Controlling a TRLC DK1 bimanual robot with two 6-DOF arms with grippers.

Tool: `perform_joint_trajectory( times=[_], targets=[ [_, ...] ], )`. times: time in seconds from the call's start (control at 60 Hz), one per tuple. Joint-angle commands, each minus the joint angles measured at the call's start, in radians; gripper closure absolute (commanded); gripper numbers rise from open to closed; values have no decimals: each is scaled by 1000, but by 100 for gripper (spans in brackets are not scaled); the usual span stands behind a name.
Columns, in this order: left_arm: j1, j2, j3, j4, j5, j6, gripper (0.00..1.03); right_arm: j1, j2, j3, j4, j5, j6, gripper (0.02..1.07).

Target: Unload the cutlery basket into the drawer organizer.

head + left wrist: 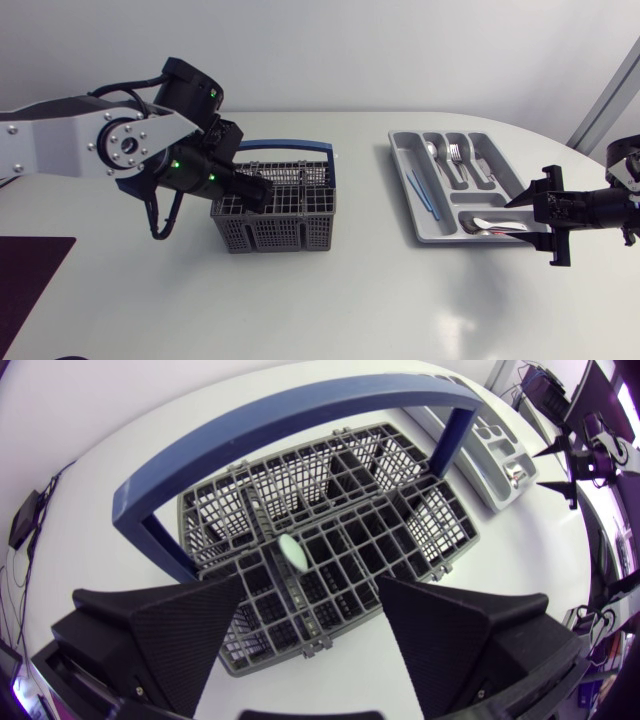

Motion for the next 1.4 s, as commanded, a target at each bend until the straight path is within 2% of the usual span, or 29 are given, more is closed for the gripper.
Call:
perform_joint_trajectory(
  times=[0.0,0.067,0.183,0.3,0.35,0.433,0.667,0.733,0.883,1.383],
  targets=[
    [13,-5,-58,56,12,-48,12,-11,-23,-48,5,-11,3,34],
    [33,-17,-73,83,89,-48,12,-11,-31,-66,17,-13,3,34],
    [36,-10,-73,96,95,-51,13,-19,-46,-83,22,-19,9,34],
    [27,0,-66,108,95,-56,25,-28,-56,-93,19,-29,10,34],
    [19,-5,-64,126,95,-64,39,-34,-59,-97,17,-33,10,34],
    [13,3,-56,137,91,-73,51,-42,-63,-99,17,-40,10,34],
    [12,46,-44,151,69,-85,67,-60,-71,-100,11,-56,10,34],
    [13,49,-44,157,69,-90,76,-62,-71,-102,11,-56,9,34],
    [22,59,-41,160,64,-97,89,-62,-73,-105,11,-56,9,34],
    [16,21,-67,186,45,-90,96,-60,-66,-106,14,-56,9,34]
  ],
)
